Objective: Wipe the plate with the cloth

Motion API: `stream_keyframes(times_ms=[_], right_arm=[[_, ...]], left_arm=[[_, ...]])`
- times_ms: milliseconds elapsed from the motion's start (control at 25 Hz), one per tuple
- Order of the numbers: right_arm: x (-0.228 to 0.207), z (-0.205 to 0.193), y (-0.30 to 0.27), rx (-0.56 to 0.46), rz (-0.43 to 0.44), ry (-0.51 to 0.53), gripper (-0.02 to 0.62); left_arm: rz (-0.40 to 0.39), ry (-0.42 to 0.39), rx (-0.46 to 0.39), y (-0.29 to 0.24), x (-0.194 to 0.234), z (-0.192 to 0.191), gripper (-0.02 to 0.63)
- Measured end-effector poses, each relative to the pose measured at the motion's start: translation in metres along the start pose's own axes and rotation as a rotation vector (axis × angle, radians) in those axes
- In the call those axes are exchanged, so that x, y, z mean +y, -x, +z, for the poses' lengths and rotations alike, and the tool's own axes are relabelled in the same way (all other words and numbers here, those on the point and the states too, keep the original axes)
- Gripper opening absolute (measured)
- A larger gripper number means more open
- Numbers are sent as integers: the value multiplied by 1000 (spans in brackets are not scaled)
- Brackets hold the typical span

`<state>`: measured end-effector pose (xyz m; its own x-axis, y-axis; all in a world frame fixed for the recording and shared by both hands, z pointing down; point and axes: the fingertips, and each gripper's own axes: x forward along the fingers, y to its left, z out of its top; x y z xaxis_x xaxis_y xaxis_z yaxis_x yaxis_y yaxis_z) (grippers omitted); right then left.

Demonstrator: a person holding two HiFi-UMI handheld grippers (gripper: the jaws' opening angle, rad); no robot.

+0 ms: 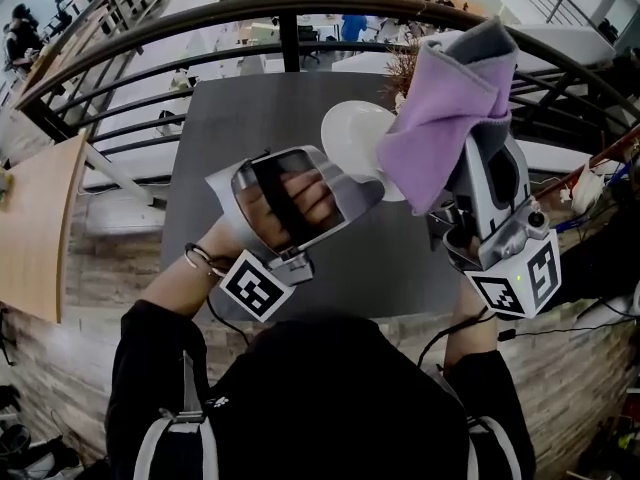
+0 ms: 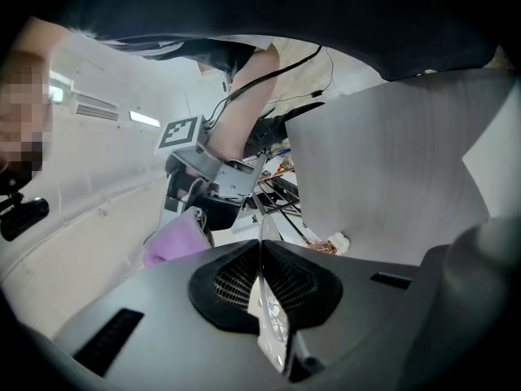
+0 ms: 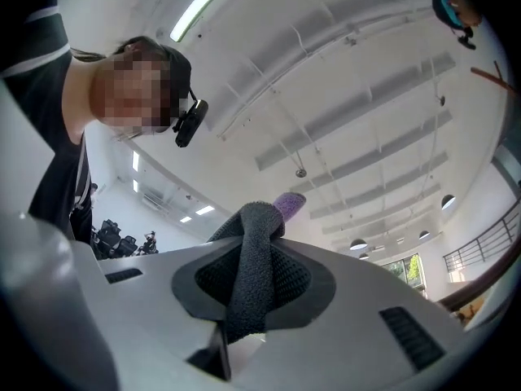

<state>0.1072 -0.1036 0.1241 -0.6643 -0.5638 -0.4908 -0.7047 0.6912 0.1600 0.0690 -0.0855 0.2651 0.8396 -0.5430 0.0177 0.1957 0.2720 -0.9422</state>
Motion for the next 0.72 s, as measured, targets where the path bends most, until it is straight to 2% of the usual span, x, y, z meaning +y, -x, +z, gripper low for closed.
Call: stream_keyframes(times_ms=[320, 520, 720], right_arm=[[19, -20, -12, 68, 95, -60, 63], [20, -32, -11, 129, 97, -33, 61], [10, -48, -9, 185, 63, -35, 61]], left_arm=[[7, -7, -4, 2, 0, 1, 17], [10, -6, -1, 1, 2, 1, 17], [24, 4, 1, 1, 4, -2, 17]])
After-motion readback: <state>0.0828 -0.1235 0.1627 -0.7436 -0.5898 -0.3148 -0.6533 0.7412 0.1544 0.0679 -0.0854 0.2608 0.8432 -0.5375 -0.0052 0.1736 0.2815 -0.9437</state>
